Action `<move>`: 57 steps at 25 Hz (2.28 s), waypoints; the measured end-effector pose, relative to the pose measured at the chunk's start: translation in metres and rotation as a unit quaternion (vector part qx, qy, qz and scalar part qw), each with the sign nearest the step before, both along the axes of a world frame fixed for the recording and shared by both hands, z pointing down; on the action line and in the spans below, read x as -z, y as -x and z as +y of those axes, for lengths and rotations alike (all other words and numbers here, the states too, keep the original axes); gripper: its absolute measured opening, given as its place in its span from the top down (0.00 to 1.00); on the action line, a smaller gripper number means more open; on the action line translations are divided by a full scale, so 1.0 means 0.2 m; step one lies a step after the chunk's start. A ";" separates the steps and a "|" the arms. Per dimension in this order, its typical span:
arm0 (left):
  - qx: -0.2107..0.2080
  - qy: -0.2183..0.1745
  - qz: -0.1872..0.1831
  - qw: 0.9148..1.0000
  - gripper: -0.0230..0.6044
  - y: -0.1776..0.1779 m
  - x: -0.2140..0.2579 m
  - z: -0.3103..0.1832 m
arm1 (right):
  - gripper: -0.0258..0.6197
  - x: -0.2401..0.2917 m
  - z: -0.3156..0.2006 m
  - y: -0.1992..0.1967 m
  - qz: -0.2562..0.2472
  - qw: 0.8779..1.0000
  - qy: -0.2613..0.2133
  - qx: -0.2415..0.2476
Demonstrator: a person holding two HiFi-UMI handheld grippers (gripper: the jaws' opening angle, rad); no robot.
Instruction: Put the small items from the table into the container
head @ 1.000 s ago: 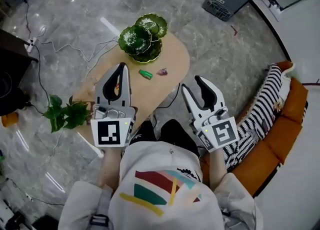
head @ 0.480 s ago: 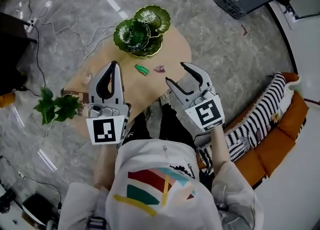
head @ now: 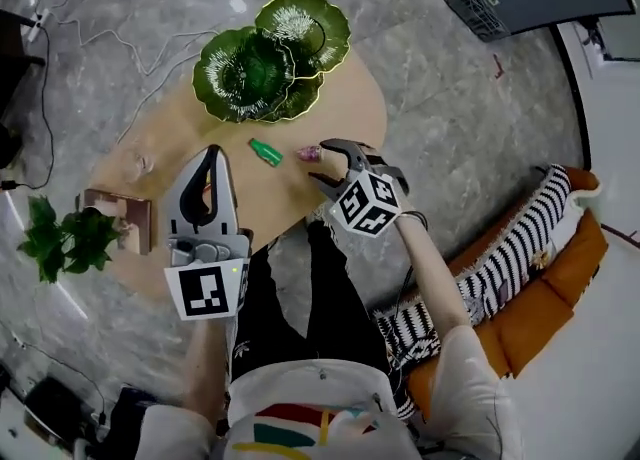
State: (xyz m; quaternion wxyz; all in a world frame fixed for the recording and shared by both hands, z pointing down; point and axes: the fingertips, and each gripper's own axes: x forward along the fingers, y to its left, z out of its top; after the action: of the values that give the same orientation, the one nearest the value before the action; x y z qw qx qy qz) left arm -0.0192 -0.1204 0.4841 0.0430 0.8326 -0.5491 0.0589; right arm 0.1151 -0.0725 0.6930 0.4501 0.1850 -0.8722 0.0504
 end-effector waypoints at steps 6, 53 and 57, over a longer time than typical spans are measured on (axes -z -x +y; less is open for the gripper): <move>0.017 0.024 -0.001 1.000 0.95 0.03 -0.34 0.00 | 0.57 -0.61 0.03 -0.03 0.076 0.994 0.066 0.034; 0.012 0.063 0.005 0.998 0.95 0.13 -0.18 0.01 | 0.52 -0.29 -0.68 0.13 -0.122 0.941 0.021 -0.315; 0.009 0.058 0.005 0.998 0.95 0.12 -0.12 0.01 | 0.52 -0.17 -0.58 0.15 -0.137 0.943 0.032 -0.303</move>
State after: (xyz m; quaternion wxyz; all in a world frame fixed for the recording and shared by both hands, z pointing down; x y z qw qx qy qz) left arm -0.0437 -0.1175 0.5078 0.0947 0.8239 -0.5521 0.0861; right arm 0.0852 -0.1876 0.7280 0.2953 0.4168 -0.8263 0.2372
